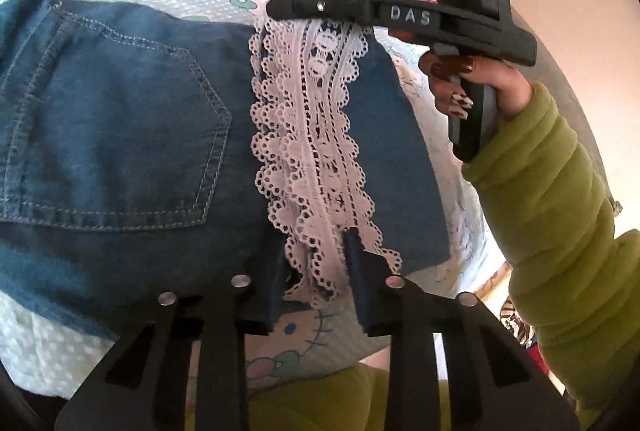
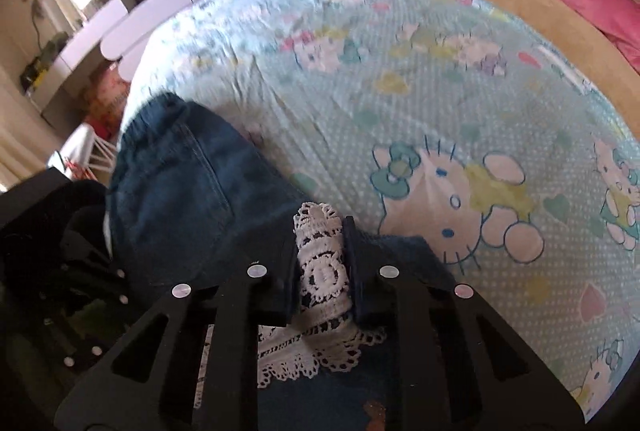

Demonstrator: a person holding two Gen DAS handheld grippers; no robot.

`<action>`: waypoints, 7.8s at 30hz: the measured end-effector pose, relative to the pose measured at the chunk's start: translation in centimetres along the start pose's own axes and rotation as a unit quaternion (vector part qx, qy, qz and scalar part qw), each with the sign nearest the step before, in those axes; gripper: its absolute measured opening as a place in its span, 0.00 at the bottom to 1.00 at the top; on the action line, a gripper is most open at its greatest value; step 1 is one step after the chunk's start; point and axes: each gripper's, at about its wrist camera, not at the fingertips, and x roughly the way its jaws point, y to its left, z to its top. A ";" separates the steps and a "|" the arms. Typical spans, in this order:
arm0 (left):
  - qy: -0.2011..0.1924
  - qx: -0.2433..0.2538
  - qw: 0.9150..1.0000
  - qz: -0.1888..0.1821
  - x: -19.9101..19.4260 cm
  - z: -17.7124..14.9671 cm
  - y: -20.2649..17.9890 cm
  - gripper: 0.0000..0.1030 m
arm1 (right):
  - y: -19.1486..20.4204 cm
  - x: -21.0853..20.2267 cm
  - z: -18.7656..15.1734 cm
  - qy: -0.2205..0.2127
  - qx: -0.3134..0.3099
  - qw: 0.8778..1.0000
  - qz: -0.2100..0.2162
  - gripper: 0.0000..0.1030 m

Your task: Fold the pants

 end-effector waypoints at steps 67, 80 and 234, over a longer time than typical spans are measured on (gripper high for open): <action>0.004 0.139 0.986 0.089 -0.5 -1.1 -5.4 0.48 | 7.9 -6.1 -14.2 -0.019 0.072 0.982 -0.176 0.50; -0.010 0.133 0.986 0.096 -1.6 -1.5 -5.0 0.56 | 8.0 -7.4 -16.3 -0.038 0.127 0.975 -0.179 0.52; -0.062 0.057 0.992 0.099 -6.9 2.6 -2.6 0.96 | 7.8 -14.1 -13.4 -0.162 0.111 0.964 -0.179 0.88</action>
